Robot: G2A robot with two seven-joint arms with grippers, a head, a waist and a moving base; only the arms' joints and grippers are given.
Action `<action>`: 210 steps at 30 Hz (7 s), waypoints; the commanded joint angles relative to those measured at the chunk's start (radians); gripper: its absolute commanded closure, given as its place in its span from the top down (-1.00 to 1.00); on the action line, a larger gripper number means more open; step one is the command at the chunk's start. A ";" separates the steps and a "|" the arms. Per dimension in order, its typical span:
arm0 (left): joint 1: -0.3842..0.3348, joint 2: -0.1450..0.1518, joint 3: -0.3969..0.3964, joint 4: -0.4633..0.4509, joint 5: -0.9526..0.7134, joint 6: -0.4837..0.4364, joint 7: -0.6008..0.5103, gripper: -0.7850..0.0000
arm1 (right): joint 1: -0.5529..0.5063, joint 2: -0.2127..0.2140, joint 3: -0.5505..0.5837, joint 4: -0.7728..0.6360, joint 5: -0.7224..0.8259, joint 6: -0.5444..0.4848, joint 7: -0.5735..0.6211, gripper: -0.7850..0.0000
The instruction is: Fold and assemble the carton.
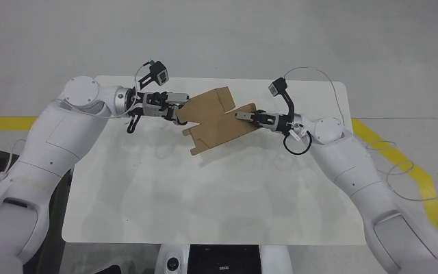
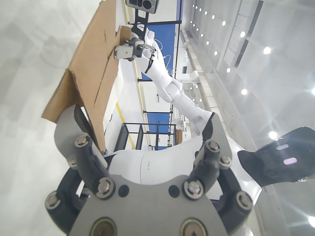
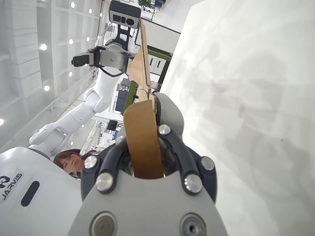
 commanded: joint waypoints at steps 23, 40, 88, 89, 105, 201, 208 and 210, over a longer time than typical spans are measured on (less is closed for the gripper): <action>0.061 -0.012 -0.076 -0.028 0.169 0.019 0.093 -0.09 | -0.014 -0.020 0.055 0.001 -0.030 0.012 0.036 -1.00; 0.099 -0.008 -0.137 -0.070 0.273 0.017 0.087 -0.36 | -0.027 -0.029 0.088 -0.007 -0.077 0.039 0.027 -1.00; 0.161 -0.017 -0.236 -0.152 0.356 -0.155 -0.122 -1.00 | -0.096 -0.005 0.107 -0.302 0.117 0.016 0.207 1.00; 0.163 -0.017 -0.238 -0.157 0.352 -0.155 -0.122 -1.00 | -0.091 -0.006 0.095 -0.301 0.120 0.020 0.211 1.00; 0.204 0.009 -0.282 -0.242 0.309 -0.127 -0.151 -1.00 | -0.045 -0.001 0.023 -0.235 0.116 -0.031 0.160 1.00; 0.175 0.006 -0.203 -0.327 0.207 -0.141 -0.136 1.00 | 0.062 -0.094 -0.146 -0.013 0.069 -0.055 0.135 -1.00; 0.176 -0.002 -0.200 -0.329 0.228 -0.117 -0.131 1.00 | 0.059 -0.098 -0.141 -0.021 0.064 -0.053 0.138 -1.00; 0.176 -0.005 -0.198 -0.333 0.236 -0.113 -0.129 1.00 | 0.059 -0.098 -0.139 -0.023 0.061 -0.052 0.139 -1.00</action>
